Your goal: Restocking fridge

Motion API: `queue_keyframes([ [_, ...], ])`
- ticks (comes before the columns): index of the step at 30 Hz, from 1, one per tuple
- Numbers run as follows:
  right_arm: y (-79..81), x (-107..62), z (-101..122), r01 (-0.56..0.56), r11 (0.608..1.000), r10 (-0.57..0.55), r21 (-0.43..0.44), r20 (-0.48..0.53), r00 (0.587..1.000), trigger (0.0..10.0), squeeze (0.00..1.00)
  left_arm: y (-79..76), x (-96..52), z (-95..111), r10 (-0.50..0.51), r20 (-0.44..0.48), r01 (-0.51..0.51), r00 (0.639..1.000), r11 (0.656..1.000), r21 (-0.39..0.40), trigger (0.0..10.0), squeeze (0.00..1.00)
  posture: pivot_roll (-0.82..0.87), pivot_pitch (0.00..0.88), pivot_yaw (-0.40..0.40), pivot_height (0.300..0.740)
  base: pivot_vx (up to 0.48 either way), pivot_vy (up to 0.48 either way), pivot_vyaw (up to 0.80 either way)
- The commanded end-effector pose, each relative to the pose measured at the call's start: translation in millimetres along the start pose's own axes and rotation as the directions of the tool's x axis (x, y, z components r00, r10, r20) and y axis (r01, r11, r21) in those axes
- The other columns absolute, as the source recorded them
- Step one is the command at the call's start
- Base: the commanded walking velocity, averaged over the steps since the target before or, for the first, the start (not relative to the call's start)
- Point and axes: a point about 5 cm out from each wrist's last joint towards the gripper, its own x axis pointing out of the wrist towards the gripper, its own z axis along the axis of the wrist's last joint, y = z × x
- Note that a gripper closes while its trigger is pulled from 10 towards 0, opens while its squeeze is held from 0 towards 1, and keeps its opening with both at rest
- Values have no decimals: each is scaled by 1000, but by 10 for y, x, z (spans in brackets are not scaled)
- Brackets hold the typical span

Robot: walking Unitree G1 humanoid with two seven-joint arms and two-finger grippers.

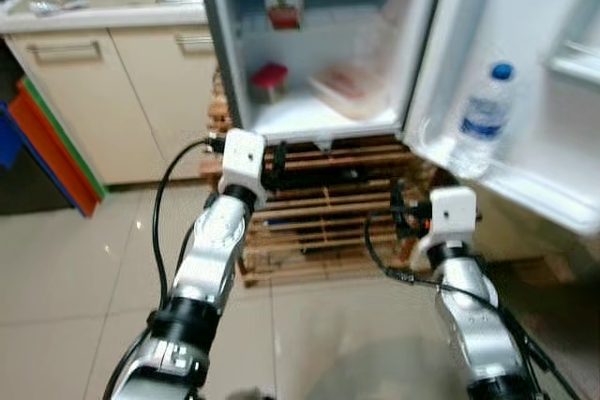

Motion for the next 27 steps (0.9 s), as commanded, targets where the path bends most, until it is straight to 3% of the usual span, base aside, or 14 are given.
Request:
queue_keyframes([
  [1, -104, -8, -13, 28, 1000, -28, -12, -6, 1000, 10000, 0, -86, 38, 67, -22, 25, 22, 999, 1000, -3, 10000, 0, -114, 0, 40, 725, 469, 0, 0],
  [15, -92, 0, 11, 25, 1000, -25, -8, 2, 1000, 10000, 0, -81, 51, 84, -20, 34, 20, 999, 1000, 0, 10000, 0, -115, 0, 40, 725, 469, 0, 0],
  [21, -24, 53, 83, -18, 999, 18, 31, 15, 1000, 10000, 0, -129, 30, 124, -48, 60, 48, 997, 999, 4, 10000, 0, -108, 0, 42, 725, 461, 0, 0],
  [27, 63, 162, 156, -44, 995, 42, 95, 21, 999, 10000, 0, -201, -16, 434, -122, 145, 120, 982, 992, 22, 10000, 0, -88, 26, 51, 725, 0, 0, 0],
])
